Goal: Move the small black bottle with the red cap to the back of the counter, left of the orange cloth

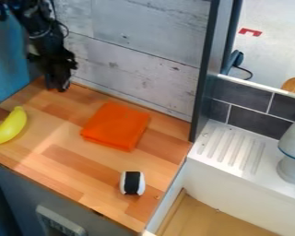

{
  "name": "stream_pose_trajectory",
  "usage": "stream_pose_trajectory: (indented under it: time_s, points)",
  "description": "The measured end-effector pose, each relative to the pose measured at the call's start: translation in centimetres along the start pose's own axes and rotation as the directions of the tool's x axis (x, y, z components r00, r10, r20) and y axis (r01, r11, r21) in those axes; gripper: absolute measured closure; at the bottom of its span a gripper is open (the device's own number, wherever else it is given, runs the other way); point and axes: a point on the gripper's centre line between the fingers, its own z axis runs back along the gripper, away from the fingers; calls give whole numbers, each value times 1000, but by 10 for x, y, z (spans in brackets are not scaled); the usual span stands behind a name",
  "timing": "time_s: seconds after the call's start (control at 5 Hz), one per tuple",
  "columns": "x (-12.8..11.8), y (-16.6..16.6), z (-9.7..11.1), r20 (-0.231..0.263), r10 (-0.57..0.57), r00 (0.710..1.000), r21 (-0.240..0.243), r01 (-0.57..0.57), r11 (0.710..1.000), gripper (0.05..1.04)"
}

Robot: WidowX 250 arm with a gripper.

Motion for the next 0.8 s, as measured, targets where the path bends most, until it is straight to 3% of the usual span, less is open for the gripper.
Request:
stream_pose_trajectory:
  time_s: [0.2, 0.4, 0.8]
  points:
    - [-2, 16, -14, -38, 14, 999, 16, -13, 1000, 714]
    - [-7, 33, -24, -45, 44, 998, 25, -43, 999, 714]
    - [-10, 36, -42, -55, 37, 998, 41, -35, 999, 714]
